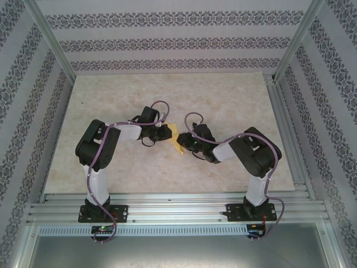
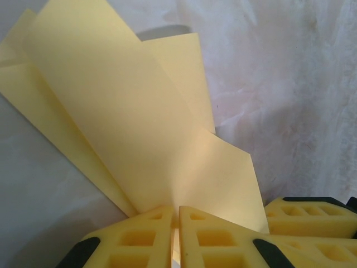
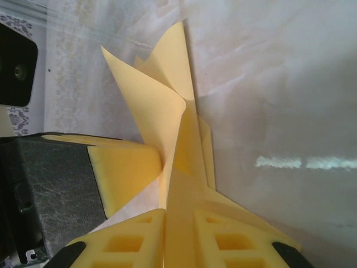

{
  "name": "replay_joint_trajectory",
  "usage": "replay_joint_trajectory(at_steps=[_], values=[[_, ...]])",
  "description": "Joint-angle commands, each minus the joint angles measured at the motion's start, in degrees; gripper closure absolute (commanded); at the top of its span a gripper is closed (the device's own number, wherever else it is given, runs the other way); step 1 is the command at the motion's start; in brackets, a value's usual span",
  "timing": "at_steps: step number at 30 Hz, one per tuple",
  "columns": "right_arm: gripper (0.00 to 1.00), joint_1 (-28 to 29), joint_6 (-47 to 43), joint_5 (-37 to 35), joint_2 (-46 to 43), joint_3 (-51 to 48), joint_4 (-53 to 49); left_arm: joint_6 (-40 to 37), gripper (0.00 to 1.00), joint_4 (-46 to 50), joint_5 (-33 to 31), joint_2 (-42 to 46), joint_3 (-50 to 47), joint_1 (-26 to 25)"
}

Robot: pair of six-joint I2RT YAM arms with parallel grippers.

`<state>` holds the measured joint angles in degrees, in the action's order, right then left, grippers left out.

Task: Fold a paper plane with a square sheet of paper (pick it up from the middle)

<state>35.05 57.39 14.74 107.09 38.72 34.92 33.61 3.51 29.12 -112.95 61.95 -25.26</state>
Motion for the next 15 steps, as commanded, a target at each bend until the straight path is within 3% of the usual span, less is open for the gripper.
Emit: replay_joint_trajectory(at_steps=[1, 6, 15], values=[[0.79, -0.3, -3.0, 2.2, -2.7, 0.6, -6.8, -1.5, 0.87, 2.5, -2.5, -2.2, 0.1, -0.3], [0.73, -0.2, -4.5, 4.5, -4.6, 1.5, -7.6, -1.3, 0.86, 2.3, -2.0, -2.1, 0.0, -0.2], [0.72, 0.4, -6.9, 2.0, -5.9, 3.8, -13.7, -0.5, 0.84, 0.9, -0.8, -1.4, -0.9, -0.3]])
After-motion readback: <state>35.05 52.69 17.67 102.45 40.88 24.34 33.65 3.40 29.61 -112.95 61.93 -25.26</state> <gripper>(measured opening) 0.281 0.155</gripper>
